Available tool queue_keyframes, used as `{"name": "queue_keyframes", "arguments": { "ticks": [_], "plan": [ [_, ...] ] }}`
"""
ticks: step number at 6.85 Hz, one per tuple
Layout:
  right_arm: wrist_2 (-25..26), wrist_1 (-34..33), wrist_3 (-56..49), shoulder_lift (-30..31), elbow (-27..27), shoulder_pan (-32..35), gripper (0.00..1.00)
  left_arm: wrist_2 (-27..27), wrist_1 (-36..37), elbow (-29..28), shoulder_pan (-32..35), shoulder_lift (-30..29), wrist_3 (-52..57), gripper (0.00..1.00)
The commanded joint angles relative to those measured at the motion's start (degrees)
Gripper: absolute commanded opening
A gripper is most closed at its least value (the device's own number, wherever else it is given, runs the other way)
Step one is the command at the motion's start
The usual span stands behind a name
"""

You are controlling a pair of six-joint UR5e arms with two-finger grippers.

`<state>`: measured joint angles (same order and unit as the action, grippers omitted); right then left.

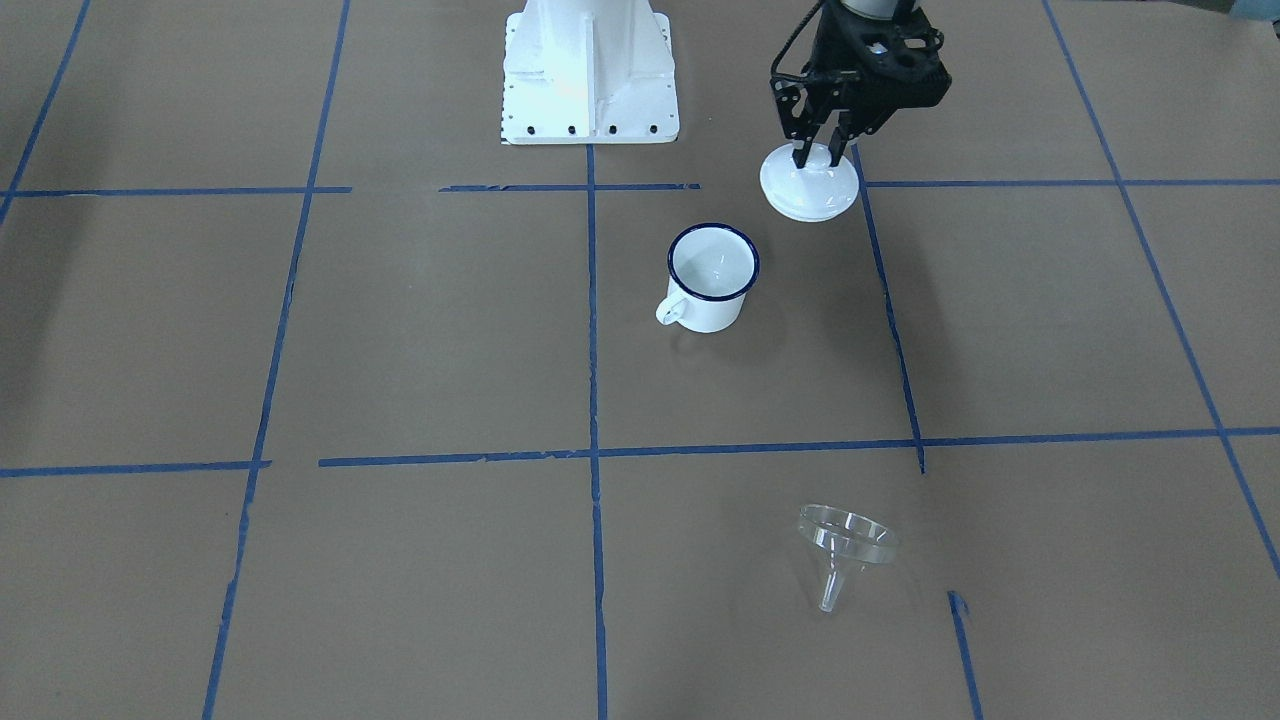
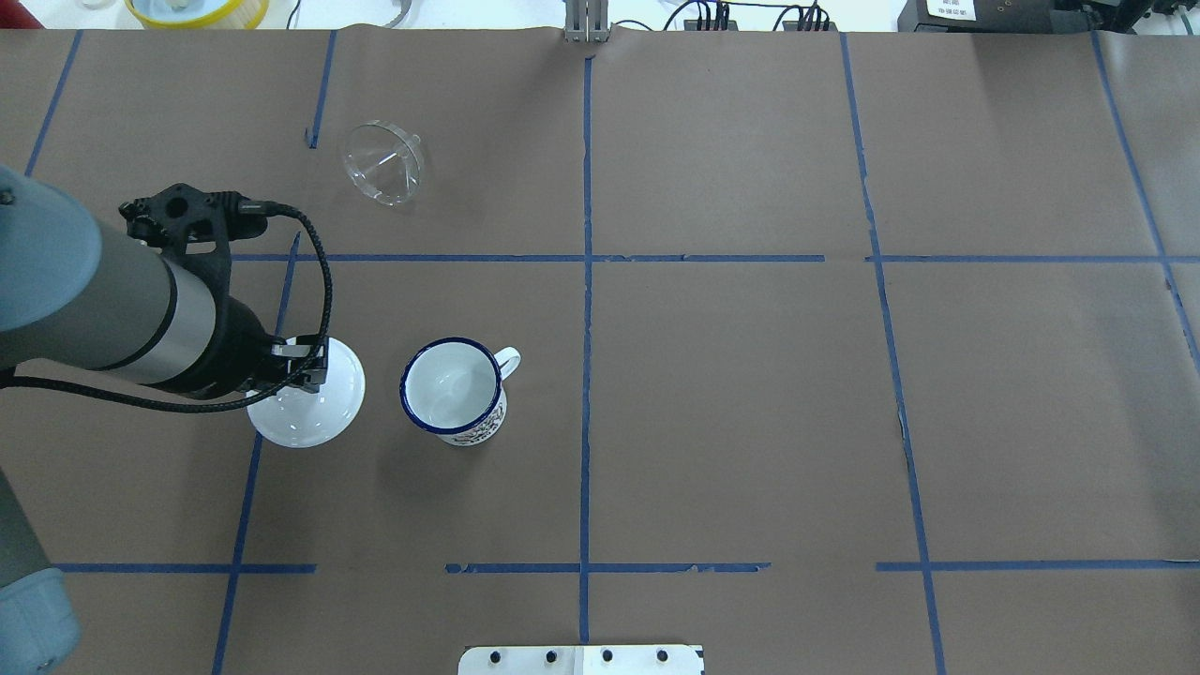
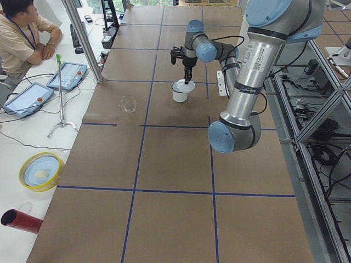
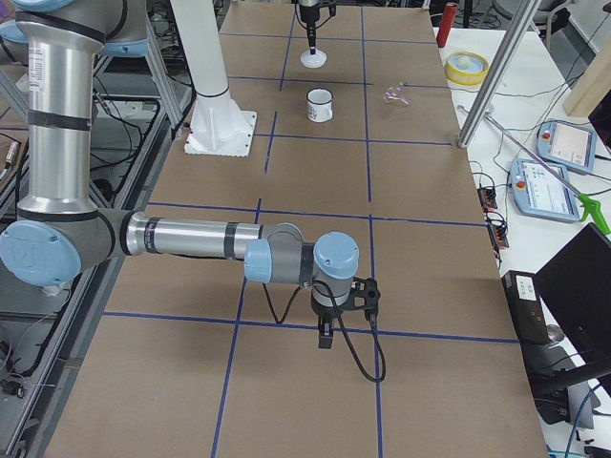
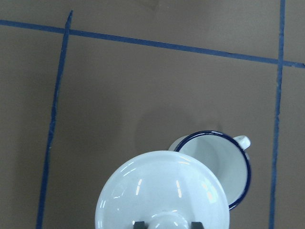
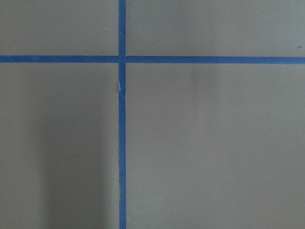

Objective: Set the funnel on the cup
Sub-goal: 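Lift the lid off the mug with the left gripper and carry it aside, then lower the lid onto the table beside the mug and open the left gripper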

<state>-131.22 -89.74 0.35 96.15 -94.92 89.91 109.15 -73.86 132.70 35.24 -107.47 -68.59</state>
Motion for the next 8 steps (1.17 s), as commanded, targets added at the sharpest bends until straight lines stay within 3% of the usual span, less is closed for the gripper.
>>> {"name": "queue_keyframes", "arguments": {
  "ticks": [1, 2, 3, 8],
  "plan": [
    [0.0, 0.0, 0.0, 0.0, 0.0, 0.0, 1.0, 0.01, -17.53, -8.97, 0.0, 7.35, 1.7, 0.0],
    [0.0, 0.0, 0.0, 0.0, 0.0, 0.0, 1.0, 0.01, -27.03, -16.61, -0.17, 7.36, 1.79, 0.0],
    [0.0, 0.0, 0.0, 0.0, 0.0, 0.0, 1.0, 0.01, -31.73, -21.29, -0.43, 7.45, 1.88, 0.0],
    [0.0, 0.0, 0.0, 0.0, 0.0, 0.0, 1.0, 0.01, -32.22, -23.54, -0.96, 7.27, 1.97, 0.04]
  ]
}}
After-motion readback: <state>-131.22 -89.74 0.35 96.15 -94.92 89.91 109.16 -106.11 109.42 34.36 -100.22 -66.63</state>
